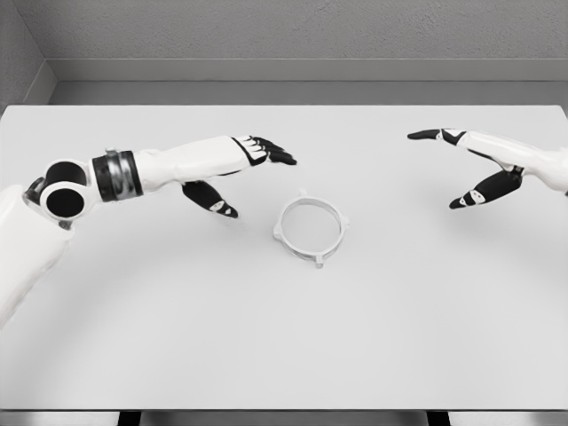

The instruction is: Assemble PVC drainage pipe clamps

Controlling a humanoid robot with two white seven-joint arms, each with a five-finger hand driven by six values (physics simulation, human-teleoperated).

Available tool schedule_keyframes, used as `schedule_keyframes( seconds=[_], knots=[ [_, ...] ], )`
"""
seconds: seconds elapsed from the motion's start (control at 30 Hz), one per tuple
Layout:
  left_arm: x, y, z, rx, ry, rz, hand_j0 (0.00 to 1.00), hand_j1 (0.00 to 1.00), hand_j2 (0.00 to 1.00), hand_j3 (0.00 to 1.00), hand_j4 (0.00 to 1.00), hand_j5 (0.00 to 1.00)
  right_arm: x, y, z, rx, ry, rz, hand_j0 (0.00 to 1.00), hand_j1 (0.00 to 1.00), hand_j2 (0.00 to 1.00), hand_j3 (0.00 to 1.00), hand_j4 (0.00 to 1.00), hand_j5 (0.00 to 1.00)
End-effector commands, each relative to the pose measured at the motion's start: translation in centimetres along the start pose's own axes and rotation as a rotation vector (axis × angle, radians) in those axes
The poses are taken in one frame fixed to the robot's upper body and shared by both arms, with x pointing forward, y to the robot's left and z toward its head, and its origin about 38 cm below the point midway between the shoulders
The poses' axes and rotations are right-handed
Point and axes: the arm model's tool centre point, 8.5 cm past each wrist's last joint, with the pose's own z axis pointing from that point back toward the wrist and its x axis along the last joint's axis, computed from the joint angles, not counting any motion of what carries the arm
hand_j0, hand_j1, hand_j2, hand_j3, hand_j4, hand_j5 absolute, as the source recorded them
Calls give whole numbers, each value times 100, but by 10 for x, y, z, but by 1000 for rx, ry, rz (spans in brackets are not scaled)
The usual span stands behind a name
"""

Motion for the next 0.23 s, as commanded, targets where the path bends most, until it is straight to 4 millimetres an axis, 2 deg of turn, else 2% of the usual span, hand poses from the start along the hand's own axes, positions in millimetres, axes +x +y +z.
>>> schedule_keyframes(
  seconds=[0.0, 0.2],
  knots=[
    [-27, 16, 30, 98, 78, 68, 100, 100, 100, 100, 100, 100, 1, 0, 0, 0, -3, -3, 100, 100, 100, 100, 100, 100],
    [-33, 9, 28, 100, 90, 96, 100, 100, 100, 100, 100, 100, 3, 1, -1, 5, -8, -1, 100, 100, 100, 100, 100, 100]
  ],
)
